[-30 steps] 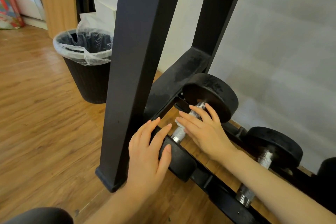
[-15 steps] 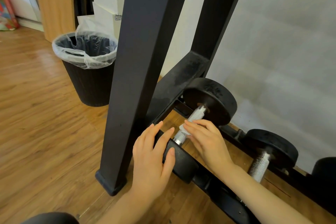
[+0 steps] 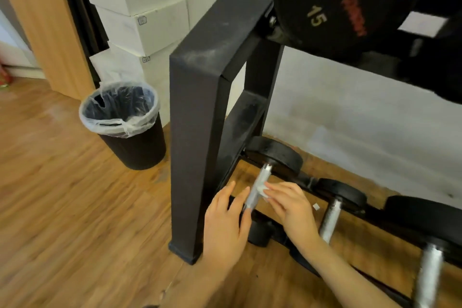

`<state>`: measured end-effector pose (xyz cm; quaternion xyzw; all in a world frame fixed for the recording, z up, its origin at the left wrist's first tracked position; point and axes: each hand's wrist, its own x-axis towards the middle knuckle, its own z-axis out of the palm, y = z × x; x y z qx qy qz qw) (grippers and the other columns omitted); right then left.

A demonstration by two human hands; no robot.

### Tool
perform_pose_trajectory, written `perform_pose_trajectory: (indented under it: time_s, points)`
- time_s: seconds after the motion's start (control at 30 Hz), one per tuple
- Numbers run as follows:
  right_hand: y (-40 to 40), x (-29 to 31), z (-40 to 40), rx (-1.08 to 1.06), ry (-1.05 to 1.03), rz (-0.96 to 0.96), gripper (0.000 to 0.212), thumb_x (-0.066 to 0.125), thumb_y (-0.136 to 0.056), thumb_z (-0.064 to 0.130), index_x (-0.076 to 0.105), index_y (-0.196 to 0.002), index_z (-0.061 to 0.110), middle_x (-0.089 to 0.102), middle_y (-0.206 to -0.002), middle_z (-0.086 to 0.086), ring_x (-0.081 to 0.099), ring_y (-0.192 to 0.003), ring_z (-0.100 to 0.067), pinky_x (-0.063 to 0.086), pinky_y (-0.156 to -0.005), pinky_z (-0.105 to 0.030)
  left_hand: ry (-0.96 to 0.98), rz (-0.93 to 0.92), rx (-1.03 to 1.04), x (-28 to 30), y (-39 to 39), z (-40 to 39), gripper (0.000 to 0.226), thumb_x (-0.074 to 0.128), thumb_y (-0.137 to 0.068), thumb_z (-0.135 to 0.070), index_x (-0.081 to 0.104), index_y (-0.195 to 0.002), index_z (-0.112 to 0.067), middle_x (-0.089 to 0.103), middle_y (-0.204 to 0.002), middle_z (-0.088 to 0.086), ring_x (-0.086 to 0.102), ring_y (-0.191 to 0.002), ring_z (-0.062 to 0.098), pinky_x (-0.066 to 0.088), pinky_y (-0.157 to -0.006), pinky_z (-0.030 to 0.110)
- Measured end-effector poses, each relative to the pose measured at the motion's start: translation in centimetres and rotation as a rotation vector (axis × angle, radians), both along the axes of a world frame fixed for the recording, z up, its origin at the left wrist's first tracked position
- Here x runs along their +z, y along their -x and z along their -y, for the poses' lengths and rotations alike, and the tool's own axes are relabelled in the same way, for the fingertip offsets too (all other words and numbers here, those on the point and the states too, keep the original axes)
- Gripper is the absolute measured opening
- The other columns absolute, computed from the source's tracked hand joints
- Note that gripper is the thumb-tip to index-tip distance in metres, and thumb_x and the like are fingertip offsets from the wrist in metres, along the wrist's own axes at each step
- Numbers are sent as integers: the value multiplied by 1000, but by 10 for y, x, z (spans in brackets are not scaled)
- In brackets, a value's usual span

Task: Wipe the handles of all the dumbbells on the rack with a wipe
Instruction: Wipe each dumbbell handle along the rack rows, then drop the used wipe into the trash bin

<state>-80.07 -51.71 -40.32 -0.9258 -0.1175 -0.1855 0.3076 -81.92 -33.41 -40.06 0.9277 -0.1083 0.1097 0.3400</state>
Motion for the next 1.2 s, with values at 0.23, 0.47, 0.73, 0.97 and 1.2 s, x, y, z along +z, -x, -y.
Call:
perform_pose_trajectory:
  time_s: [0.23,0.47,0.73,0.97,1.2]
  points:
    - [26,134,-27,-157,-96,-29,23,77,-77,8,76,-99,15,71,-104,3,63,-100,-17,48,-89,-34,-117,14,-44,147,-12,-26,36,58,-92,-22,66,-126,-18,61,-131,7,61,-116,26,48,-96,37]
    - [27,272,-55,-180,-103,-14,24,79,-73,5,76,-96,11,72,-102,1,63,-98,-17,53,-85,-35,-184,-43,-31,278,-20,-55,39,70,-87,-14,66,-125,-16,63,-130,11,61,-116,30,51,-93,43]
    - [19,399,-105,-177,-106,-49,27,78,-75,4,76,-101,12,71,-103,1,63,-100,-17,56,-84,-40,-186,-14,-30,401,-35,-98,39,70,-88,-14,65,-127,-14,62,-130,13,61,-116,32,51,-93,44]
    - [-6,460,-169,-162,-153,-27,24,76,-78,6,76,-100,15,71,-103,4,57,-101,-8,52,-88,-28,-179,15,19,464,-44,-167,40,67,-89,-17,64,-129,-16,59,-134,14,59,-119,31,51,-96,47]
    - [-41,476,-247,-63,-154,25,24,78,-76,6,76,-98,13,71,-101,0,61,-97,-14,52,-85,-27,-262,47,122,482,-62,-267,43,54,-86,-29,66,-125,-16,62,-128,14,62,-111,34,52,-87,46]
